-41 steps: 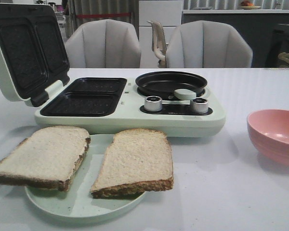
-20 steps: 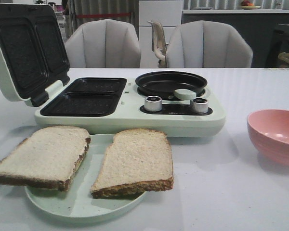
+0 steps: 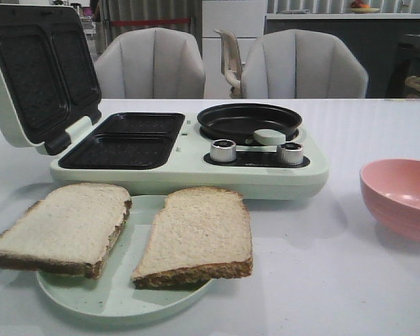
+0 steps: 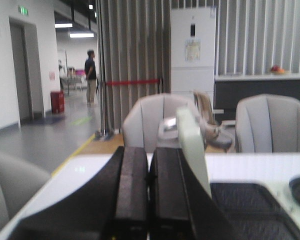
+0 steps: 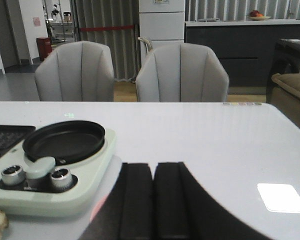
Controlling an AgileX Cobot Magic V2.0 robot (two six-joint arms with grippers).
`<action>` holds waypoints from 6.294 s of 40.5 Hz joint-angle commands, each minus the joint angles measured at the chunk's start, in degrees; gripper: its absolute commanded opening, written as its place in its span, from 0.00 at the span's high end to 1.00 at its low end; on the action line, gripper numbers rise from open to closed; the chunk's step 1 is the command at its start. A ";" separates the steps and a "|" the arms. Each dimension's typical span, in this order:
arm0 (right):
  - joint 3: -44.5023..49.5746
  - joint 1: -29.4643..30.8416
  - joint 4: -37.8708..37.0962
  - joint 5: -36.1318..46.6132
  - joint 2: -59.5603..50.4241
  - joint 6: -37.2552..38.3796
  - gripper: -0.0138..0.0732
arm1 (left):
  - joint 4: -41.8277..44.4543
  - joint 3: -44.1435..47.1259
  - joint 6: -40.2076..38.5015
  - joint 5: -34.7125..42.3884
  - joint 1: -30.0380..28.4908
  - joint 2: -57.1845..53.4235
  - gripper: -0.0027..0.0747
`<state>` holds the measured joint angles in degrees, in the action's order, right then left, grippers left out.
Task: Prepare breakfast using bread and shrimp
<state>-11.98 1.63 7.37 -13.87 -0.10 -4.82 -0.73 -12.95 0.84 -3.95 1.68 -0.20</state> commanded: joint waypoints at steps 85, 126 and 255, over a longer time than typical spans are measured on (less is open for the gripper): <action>-22.13 0.32 0.32 -13.71 41.59 -0.24 0.26 | 60.08 -16.15 -23.43 -28.75 51.69 71.01 0.25; -22.13 0.32 0.32 -13.71 41.59 -0.24 0.26 | 91.54 -16.38 -49.16 -41.27 53.80 90.10 0.69; -22.13 0.32 0.32 -13.66 41.59 -0.24 0.26 | 100.29 -50.45 -43.18 -37.42 36.43 95.00 0.28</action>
<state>-32.41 1.63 7.54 -31.35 41.45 -4.82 101.71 -63.02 -41.57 -33.30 35.57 100.42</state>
